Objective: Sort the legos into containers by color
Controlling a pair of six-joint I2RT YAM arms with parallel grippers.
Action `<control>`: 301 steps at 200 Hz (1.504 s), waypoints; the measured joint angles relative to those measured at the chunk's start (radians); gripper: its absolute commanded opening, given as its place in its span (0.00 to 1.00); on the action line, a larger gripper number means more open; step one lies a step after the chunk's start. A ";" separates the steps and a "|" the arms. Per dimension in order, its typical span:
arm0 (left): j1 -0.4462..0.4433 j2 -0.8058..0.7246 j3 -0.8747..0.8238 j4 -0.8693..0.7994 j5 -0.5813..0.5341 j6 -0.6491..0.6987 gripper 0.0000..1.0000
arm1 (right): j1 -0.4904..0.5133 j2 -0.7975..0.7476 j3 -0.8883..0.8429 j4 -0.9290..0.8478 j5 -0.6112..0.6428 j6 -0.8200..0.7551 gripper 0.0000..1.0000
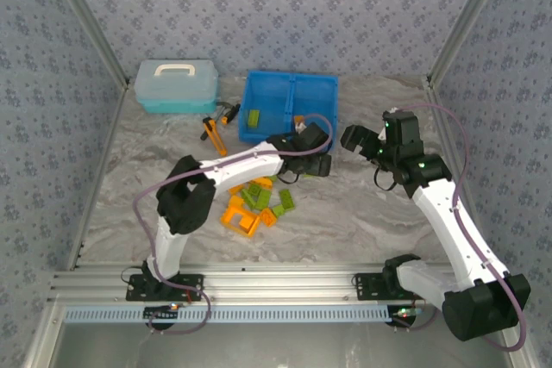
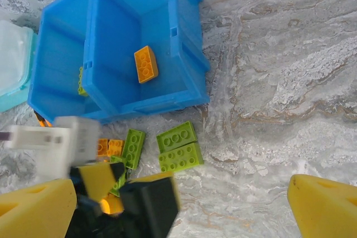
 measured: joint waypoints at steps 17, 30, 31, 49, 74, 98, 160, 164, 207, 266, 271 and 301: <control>-0.009 0.059 0.020 0.002 -0.012 -0.027 0.99 | 0.000 -0.007 -0.001 0.000 0.000 0.000 1.00; -0.013 0.110 0.064 -0.005 -0.023 -0.042 0.99 | 0.000 -0.011 -0.001 0.000 0.001 0.000 1.00; -0.014 0.116 0.070 -0.005 -0.025 -0.042 0.99 | 0.000 -0.011 -0.001 0.000 0.001 0.000 1.00; -0.015 0.177 0.130 -0.016 -0.030 -0.052 0.99 | 0.000 -0.016 -0.005 0.000 0.001 0.000 1.00; -0.015 0.228 0.178 -0.031 -0.043 -0.060 0.95 | 0.000 -0.021 -0.011 -0.001 0.005 0.000 1.00; -0.016 0.255 0.206 -0.051 -0.068 -0.079 0.74 | 0.000 -0.023 -0.019 -0.001 0.006 0.000 1.00; -0.016 0.258 0.225 -0.074 -0.072 -0.086 0.51 | -0.001 -0.023 -0.020 -0.002 0.008 0.000 1.00; -0.016 0.258 0.225 -0.074 -0.072 -0.085 0.51 | -0.001 -0.024 -0.020 -0.002 0.008 0.000 1.00; -0.015 0.172 0.154 -0.089 -0.067 -0.066 0.52 | -0.001 -0.024 -0.020 0.000 0.008 0.000 1.00; 0.064 -0.140 0.114 -0.081 -0.131 0.034 0.52 | -0.001 -0.030 -0.032 0.028 -0.034 -0.008 1.00; 0.083 -0.157 0.115 -0.076 -0.137 0.045 0.52 | 0.000 -0.033 -0.038 0.037 -0.047 -0.013 1.00; 0.234 -0.154 0.161 -0.078 -0.152 0.102 0.52 | 0.036 -0.045 -0.064 0.074 -0.125 -0.060 0.99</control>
